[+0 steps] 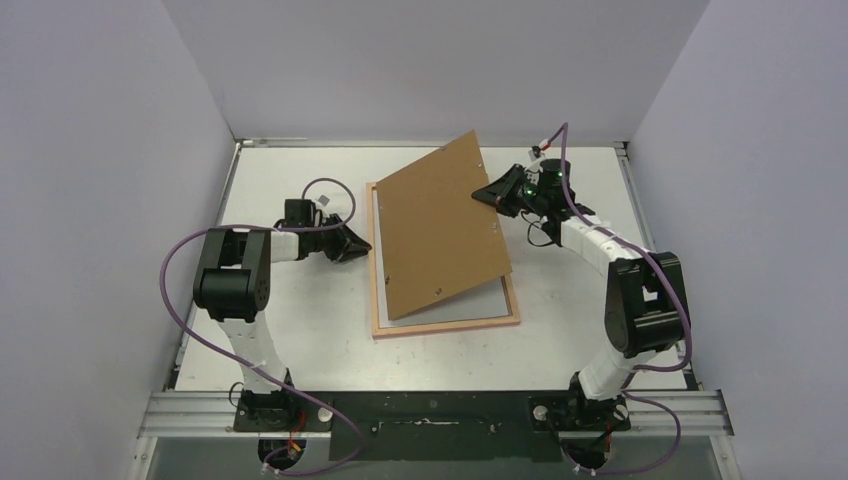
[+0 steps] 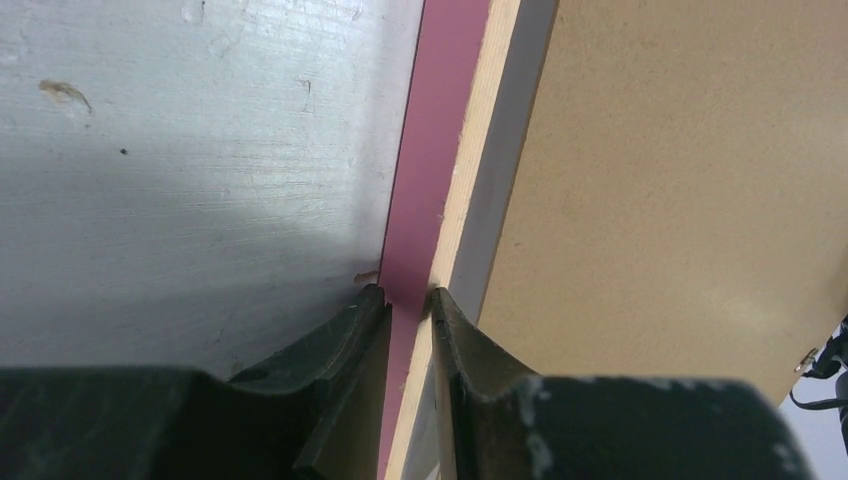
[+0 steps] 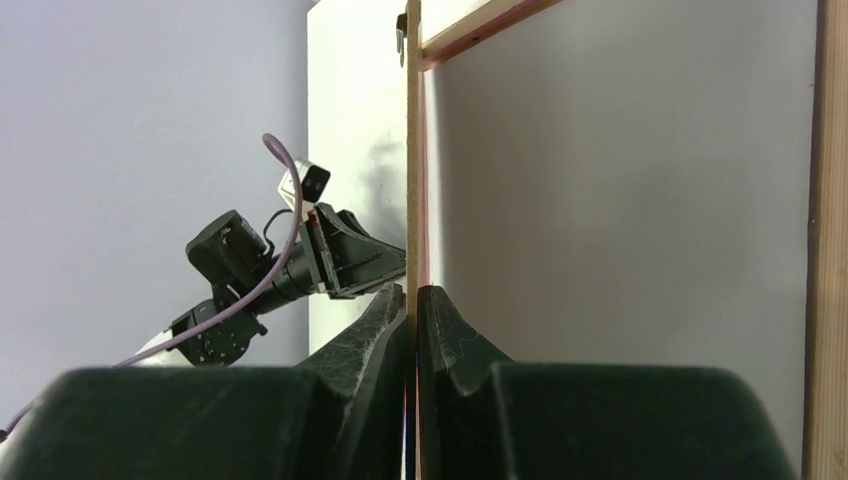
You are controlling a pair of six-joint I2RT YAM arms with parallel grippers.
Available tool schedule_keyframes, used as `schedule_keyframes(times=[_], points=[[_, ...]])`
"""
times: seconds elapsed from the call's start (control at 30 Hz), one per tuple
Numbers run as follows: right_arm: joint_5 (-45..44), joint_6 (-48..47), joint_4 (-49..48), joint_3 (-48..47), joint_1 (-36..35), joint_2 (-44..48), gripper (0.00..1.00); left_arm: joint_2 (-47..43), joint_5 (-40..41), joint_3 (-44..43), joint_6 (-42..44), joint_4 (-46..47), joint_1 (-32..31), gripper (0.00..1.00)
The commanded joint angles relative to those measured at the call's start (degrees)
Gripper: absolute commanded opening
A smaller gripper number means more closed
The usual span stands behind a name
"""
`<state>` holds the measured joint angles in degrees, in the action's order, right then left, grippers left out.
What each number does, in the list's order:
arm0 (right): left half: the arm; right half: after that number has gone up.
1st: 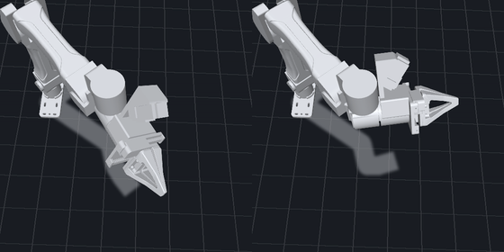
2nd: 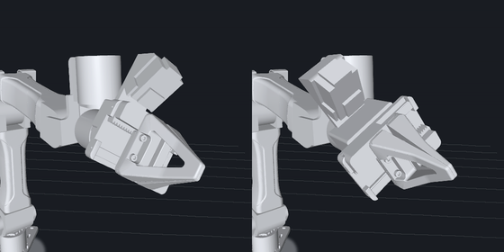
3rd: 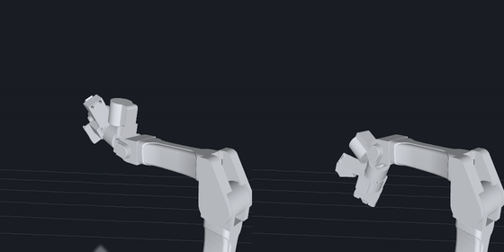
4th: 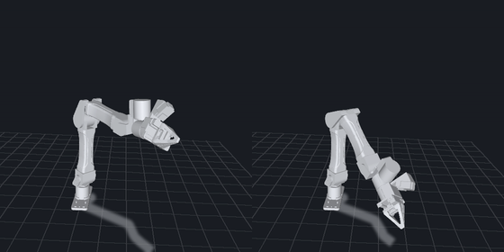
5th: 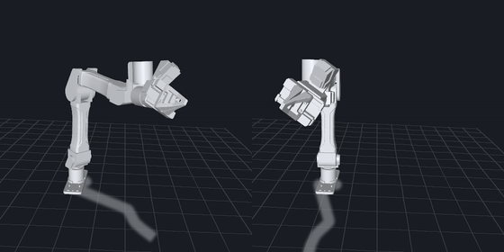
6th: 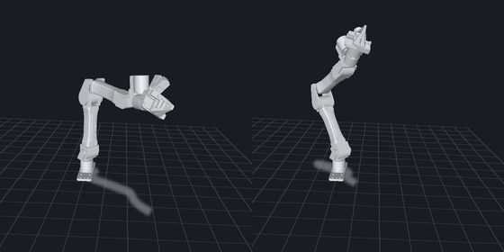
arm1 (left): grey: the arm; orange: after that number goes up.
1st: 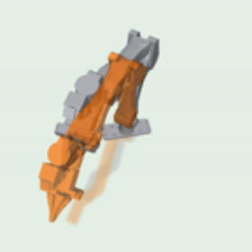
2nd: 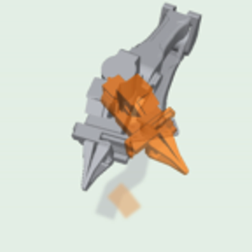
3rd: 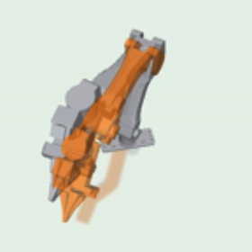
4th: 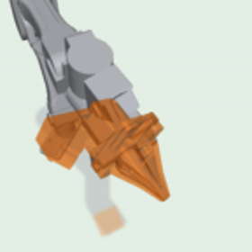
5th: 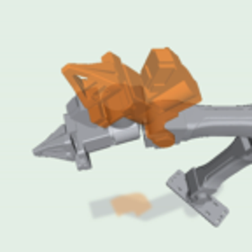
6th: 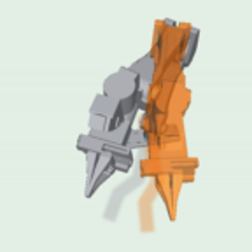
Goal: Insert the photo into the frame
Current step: Place the photo frame item in the photo frame.
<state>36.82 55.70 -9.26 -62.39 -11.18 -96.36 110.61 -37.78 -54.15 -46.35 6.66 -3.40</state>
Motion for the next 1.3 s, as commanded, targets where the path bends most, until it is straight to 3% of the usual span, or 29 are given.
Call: schedule_keyframes(times=[0.0,0.57,0.9,1.27], points=[[1.1,0.1,-2.1,0.3,-0.6,6.3,0.00,1.3,2.5,-1.1,0.8,-0.2,-0.4,0.20],[1.7,2.3,-7.2,3.2,-1.5,4.7,0.00,2.2,2.2,-1.0,0.6,-0.2,-0.4,0.16],[0.4,4.7,-15.7,4.3,-1.9,1.3,0.00,2.9,1.8,-1.5,0.4,-0.2,-0.5,0.15],[-0.3,2.3,-13.4,6.5,-2.1,2.1,0.00,3.2,1.7,-2.2,0.2,-0.4,-0.4,0.14]])
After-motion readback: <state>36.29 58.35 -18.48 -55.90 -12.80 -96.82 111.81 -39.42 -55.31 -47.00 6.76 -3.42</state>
